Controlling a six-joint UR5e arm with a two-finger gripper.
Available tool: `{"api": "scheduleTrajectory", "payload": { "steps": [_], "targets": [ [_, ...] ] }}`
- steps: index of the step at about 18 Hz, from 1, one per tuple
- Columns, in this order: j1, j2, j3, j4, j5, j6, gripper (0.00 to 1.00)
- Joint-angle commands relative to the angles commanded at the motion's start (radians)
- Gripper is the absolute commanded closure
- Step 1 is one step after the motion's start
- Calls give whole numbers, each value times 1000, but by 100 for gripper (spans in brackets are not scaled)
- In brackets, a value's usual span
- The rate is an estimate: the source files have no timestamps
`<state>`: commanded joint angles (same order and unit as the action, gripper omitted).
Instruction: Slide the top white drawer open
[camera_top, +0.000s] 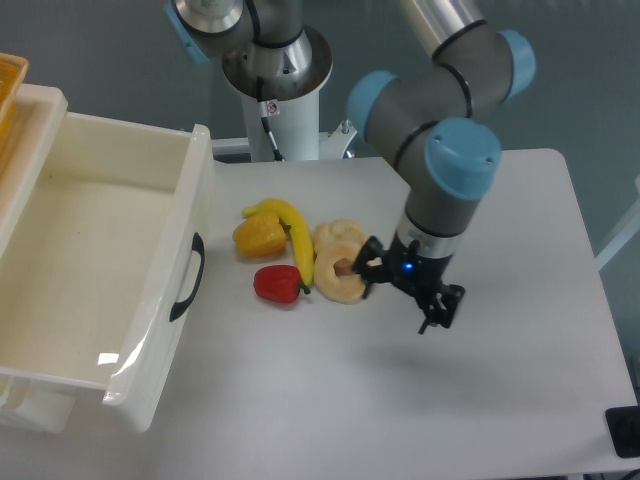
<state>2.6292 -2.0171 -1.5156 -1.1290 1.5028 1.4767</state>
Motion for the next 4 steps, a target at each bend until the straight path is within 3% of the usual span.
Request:
{"api": "scheduleTrajectory", "payload": {
  "steps": [4],
  "targets": [
    [0,-23,5,0,59,48,0]
  ]
}}
